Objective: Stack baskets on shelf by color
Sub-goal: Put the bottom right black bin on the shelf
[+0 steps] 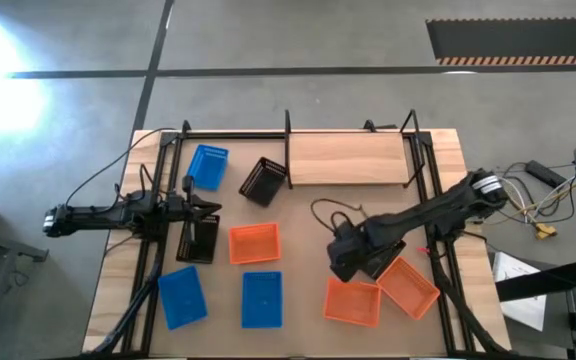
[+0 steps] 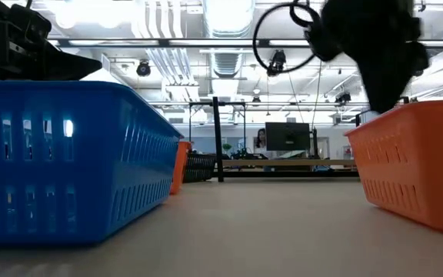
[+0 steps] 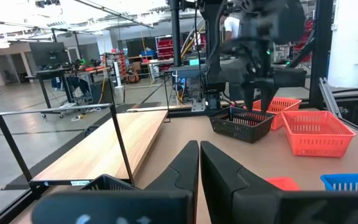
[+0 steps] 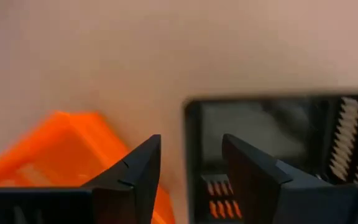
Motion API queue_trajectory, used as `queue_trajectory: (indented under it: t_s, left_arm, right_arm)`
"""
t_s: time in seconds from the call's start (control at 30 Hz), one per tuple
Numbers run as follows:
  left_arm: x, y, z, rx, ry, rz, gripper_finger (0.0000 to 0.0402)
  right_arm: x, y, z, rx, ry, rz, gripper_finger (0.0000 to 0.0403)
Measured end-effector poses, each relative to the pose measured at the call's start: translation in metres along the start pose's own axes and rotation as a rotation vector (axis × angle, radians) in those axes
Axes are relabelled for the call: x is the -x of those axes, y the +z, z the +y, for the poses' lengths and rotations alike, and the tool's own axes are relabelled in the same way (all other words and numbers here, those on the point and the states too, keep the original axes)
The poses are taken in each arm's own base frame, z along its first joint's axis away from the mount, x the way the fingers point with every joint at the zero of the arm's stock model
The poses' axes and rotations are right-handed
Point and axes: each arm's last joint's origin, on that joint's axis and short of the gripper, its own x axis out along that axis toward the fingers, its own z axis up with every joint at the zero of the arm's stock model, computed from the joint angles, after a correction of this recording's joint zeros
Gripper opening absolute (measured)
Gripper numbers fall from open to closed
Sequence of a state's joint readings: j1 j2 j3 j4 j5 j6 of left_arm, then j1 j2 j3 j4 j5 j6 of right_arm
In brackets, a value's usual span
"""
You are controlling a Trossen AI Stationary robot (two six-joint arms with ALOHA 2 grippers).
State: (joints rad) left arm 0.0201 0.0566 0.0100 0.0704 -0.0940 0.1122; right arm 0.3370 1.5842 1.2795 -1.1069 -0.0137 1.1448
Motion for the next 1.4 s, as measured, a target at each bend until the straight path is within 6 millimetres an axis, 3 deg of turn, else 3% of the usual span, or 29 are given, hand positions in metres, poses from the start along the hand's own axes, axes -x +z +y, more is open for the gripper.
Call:
queue_trajectory:
  t_s: [0.2,0.4,0.67,0.9,1.03,1.23,1.4]
  left_arm:
    - [0.0,0.0,0.0,0.0,0.0,0.0,0.0]
    - [0.0,0.0,0.0,0.0,0.0,0.0,0.0]
    - [0.0,0.0,0.0,0.0,0.0,0.0,0.0]
    - [0.0,0.0,0.0,0.0,0.001,0.0,0.0]
    - [0.0,0.0,0.0,0.0,0.0,0.0,0.0]
    - [0.0,0.0,0.0,0.0,0.0,0.0,0.0]
    - [0.0,0.0,0.0,0.0,0.001,0.0,0.0]
  right_arm:
    - [-0.019,-0.01,0.008,0.002,-0.099,0.071,0.0133]
    - [-0.022,-0.011,0.01,0.028,-0.093,0.083,0.0115]
    - [-0.022,-0.009,0.014,0.048,-0.058,0.045,0.0124]
    - [-0.038,-0.007,0.016,0.06,-0.117,0.047,0.0132]
    - [-0.047,-0.006,0.018,0.1,-0.139,0.06,0.0104]
    - [-0.054,-0.005,0.019,0.2,-0.157,0.067,0.0023]
    - [-0.046,-0.003,0.021,0.372,-0.149,0.024,0.001]
